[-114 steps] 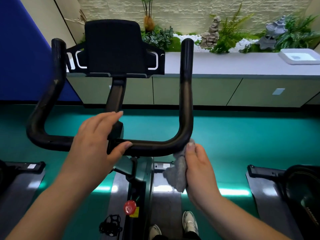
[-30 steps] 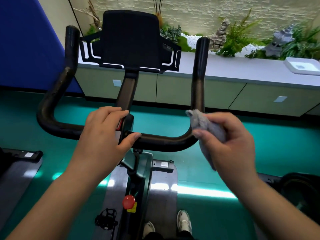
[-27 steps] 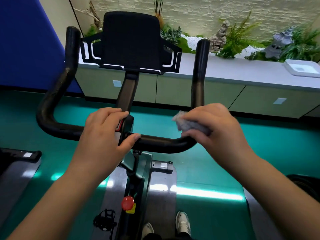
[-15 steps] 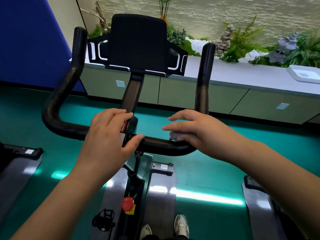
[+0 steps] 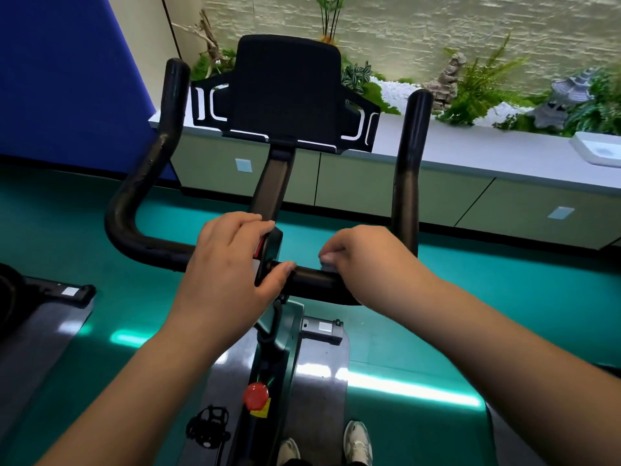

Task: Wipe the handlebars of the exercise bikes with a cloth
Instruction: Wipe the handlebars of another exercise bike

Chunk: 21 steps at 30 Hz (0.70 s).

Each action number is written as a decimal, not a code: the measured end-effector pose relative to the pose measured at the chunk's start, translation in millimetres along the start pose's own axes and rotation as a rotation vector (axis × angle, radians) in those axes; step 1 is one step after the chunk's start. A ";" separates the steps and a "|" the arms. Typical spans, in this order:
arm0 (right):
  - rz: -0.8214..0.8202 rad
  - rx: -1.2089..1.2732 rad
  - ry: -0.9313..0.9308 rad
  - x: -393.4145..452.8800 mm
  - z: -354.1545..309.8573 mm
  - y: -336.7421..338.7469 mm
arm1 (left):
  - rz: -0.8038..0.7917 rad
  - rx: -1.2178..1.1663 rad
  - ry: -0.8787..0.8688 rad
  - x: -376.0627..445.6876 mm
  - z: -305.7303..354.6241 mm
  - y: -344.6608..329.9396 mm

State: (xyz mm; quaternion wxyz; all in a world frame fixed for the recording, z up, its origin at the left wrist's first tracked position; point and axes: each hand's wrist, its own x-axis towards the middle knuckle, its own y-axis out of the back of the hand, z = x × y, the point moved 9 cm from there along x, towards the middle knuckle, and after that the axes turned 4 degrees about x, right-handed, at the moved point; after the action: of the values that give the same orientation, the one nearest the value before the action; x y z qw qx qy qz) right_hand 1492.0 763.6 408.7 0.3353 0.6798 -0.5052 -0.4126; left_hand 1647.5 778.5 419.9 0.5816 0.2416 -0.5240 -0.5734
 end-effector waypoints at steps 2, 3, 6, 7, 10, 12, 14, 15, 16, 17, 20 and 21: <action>-0.010 -0.005 0.000 -1.7 -1.1 -0.2 | 0.002 -0.001 -0.008 0.5 0.0 -0.1; -0.012 -0.070 0.015 -3.4 0.5 2.6 | 0.003 -0.001 -0.011 0.6 -0.2 -0.4; -0.045 -0.246 0.032 -8.5 8.9 8.4 | 0.024 -0.024 -0.016 0.5 -1.0 0.4; -0.047 -0.260 0.039 -9.0 8.4 7.2 | 0.036 -0.038 -0.015 0.7 -1.3 1.3; 0.001 -0.188 0.038 -5.8 -7.0 -0.1 | 0.061 -0.071 -0.015 1.8 -1.6 2.0; 0.041 -0.078 0.026 -0.4 -21.4 -7.1 | 0.068 -0.060 -0.021 2.4 -1.6 1.3; 0.096 0.032 0.061 2.2 -39.1 -8.8 | 0.057 -0.044 -0.032 3.1 -1.7 -1.4; 0.102 0.077 0.082 1.9 -45.5 -8.1 | 0.050 -0.041 -0.037 3.4 -1.9 -2.4; 0.080 0.084 0.092 0.5 -47.6 -7.2 | 0.044 -0.044 -0.041 3.5 -2.3 -3.1; 0.031 0.046 0.092 -1.5 -45.1 -6.2 | 0.042 -0.049 -0.042 3.4 -2.5 -3.3; -0.108 -0.143 0.038 -9.3 -18.6 2.9 | 0.045 -0.062 -0.041 2.2 -2.4 -2.2; -0.113 -0.168 0.019 -11.5 -10.8 7.3 | 0.043 -0.066 -0.041 1.9 -2.2 -2.1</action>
State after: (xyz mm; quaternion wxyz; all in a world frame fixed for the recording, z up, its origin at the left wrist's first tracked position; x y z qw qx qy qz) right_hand 1497.0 773.2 422.3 0.3722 0.6807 -0.4262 -0.4653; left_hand 1648.2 775.6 417.9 0.5906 0.1992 -0.5218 -0.5824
